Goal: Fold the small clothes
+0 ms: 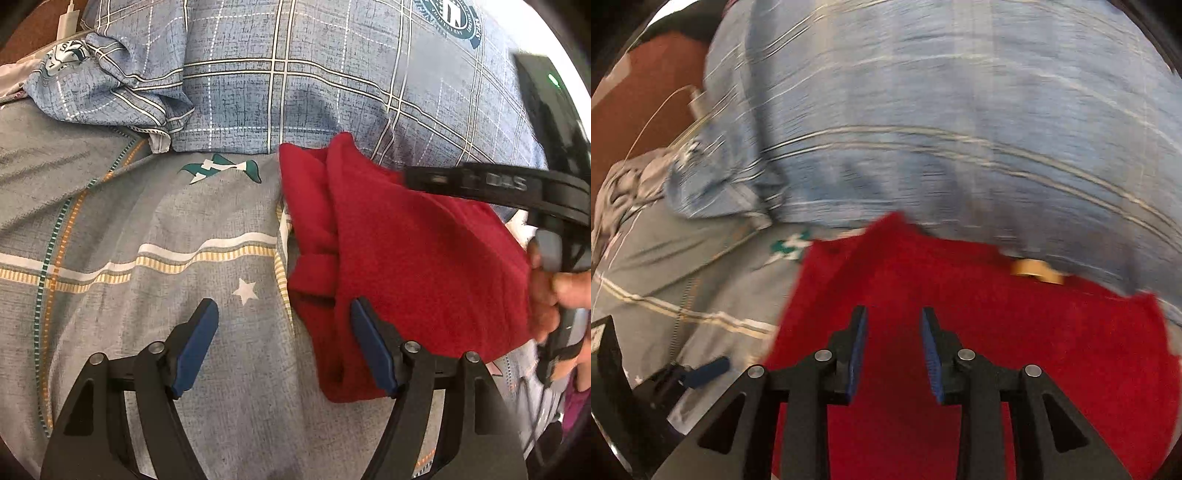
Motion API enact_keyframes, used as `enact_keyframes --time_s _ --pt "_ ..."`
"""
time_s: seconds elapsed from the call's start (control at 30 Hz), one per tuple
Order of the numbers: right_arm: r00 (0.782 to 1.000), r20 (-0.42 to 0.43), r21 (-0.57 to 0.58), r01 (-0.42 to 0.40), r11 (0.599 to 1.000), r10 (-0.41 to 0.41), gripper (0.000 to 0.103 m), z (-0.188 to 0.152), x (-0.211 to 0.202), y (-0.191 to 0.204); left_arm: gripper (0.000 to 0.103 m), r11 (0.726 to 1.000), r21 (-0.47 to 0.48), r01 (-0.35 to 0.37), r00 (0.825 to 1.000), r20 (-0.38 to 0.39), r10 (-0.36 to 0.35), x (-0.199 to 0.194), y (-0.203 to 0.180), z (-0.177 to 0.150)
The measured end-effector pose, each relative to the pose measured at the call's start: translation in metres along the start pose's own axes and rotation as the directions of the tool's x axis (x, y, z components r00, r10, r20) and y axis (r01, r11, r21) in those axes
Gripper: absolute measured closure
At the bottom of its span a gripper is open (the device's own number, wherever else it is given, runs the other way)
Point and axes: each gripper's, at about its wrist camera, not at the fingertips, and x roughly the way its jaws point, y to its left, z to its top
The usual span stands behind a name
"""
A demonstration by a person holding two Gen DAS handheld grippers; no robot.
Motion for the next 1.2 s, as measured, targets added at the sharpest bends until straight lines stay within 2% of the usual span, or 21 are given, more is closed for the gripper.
enact_keyframes --time_s 0.13,0.27,0.4,0.53,0.63,0.67,0.77,0.97,1.07,1.1,1.13,1.2 --pt "0.999 -0.038 -0.015 -0.024 1.0 0.023 0.073 0.005 0.025 0.015 0.028 0.999 -0.024 0.025 1.0 -0.012 -0.025 0.002 0.005 0.001" --pt "0.995 -0.085 0.044 -0.047 0.998 0.05 0.071 0.017 0.061 0.017 0.028 0.997 -0.057 0.056 0.998 -0.022 -0.058 0.003 0.013 0.003" --pt "0.992 -0.1 0.082 -0.067 0.994 0.075 0.059 0.024 0.059 0.011 0.028 0.994 -0.079 0.079 0.996 -0.026 -0.081 0.003 0.018 0.004" --pt "0.99 -0.106 0.049 -0.085 0.995 0.09 0.042 0.026 0.049 0.023 0.028 0.993 -0.083 0.084 0.996 -0.024 -0.086 0.003 0.019 0.005" --pt "0.994 -0.113 -0.022 -0.016 1.0 0.013 0.042 0.027 0.056 0.037 0.028 0.993 -0.084 0.084 0.996 -0.023 -0.087 0.004 0.02 0.005" --pt "0.994 -0.105 -0.044 0.012 0.999 -0.016 0.041 0.027 0.058 0.04 0.028 0.993 -0.081 0.084 0.996 -0.021 -0.086 0.004 0.019 0.004" --pt "0.995 -0.093 -0.042 0.033 0.999 -0.037 0.042 0.031 0.061 0.043 0.028 0.993 -0.081 0.087 0.996 -0.022 -0.089 0.004 0.02 0.004" --pt "1.0 0.008 -0.088 0.014 0.996 -0.014 0.043 0.045 0.041 0.044 0.027 0.992 -0.086 0.092 0.995 -0.024 -0.094 0.004 0.02 0.004" --pt "0.999 -0.034 -0.16 -0.038 0.986 0.033 0.048 0.051 0.05 0.051 0.027 0.992 -0.086 0.092 0.995 -0.024 -0.095 0.004 0.02 0.004" --pt "0.998 -0.054 -0.183 -0.04 0.982 0.03 0.054 0.051 0.055 0.054 0.027 0.992 -0.086 0.093 0.995 -0.024 -0.096 0.004 0.02 0.004" --pt "0.997 -0.073 -0.202 -0.035 0.979 0.021 0.069 0.051 0.06 0.055 0.027 0.992 -0.087 0.094 0.995 -0.024 -0.097 0.005 0.02 0.004" --pt "0.993 -0.118 -0.236 -0.032 0.971 0.004 0.09 0.048 0.074 0.056 0.027 0.991 -0.09 0.099 0.995 -0.025 -0.101 0.005 0.02 0.004"
